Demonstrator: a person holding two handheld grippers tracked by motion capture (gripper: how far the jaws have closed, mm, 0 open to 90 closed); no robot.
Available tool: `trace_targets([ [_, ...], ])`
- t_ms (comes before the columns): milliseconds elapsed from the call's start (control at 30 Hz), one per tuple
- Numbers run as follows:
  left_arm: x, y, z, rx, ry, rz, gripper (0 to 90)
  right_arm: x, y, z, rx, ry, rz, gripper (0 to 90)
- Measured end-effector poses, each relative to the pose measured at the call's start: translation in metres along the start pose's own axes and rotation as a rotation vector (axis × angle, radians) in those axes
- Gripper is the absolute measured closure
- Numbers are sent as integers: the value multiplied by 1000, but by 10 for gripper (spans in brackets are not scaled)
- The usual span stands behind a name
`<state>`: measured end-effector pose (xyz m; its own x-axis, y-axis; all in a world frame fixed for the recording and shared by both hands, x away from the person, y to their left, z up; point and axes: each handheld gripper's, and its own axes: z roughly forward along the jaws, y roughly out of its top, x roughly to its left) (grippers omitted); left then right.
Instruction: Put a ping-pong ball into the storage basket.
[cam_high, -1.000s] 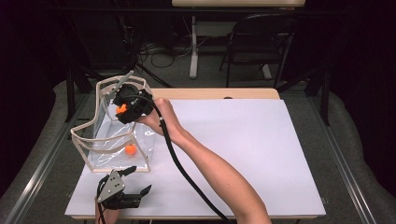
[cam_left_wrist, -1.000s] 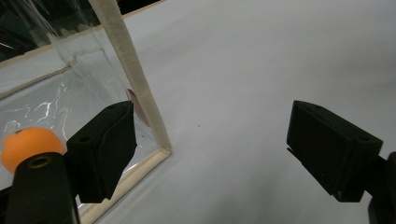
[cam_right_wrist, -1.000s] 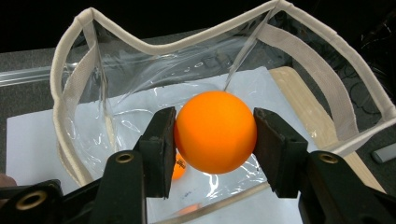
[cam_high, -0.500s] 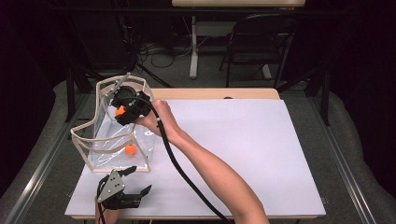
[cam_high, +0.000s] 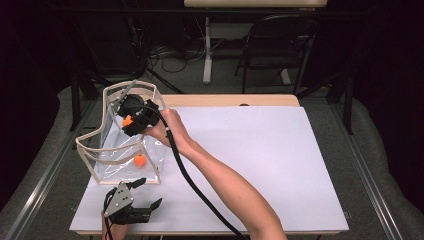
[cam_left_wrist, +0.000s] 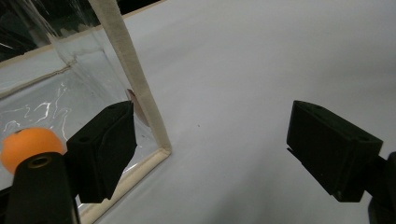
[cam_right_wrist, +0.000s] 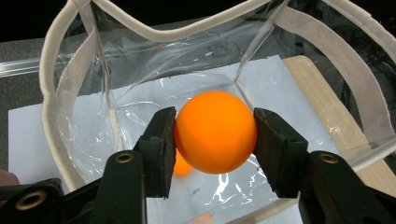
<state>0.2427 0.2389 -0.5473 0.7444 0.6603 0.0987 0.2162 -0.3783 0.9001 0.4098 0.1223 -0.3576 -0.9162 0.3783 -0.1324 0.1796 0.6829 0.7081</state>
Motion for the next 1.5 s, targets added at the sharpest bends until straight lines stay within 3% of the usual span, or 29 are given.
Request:
trace_targets([
  [767, 0, 0, 0, -1, -2, 2, 161, 6, 1, 12, 42, 9, -17, 500],
  [933, 0, 0, -1, -1, 0, 1, 161, 6, 1, 14, 38, 10, 0, 342],
  [1200, 1, 0, 0, 1, -1, 3, 161, -2, -6, 1, -4, 34, 40, 239],
  [1267, 1, 0, 0, 2, 0, 2, 161, -3, -8, -4, -23, 33, 46, 166],
  [1500, 0, 0, 1, 3, -2, 5, 161, -9, -19, -20, -73, 39, 65, 143],
])
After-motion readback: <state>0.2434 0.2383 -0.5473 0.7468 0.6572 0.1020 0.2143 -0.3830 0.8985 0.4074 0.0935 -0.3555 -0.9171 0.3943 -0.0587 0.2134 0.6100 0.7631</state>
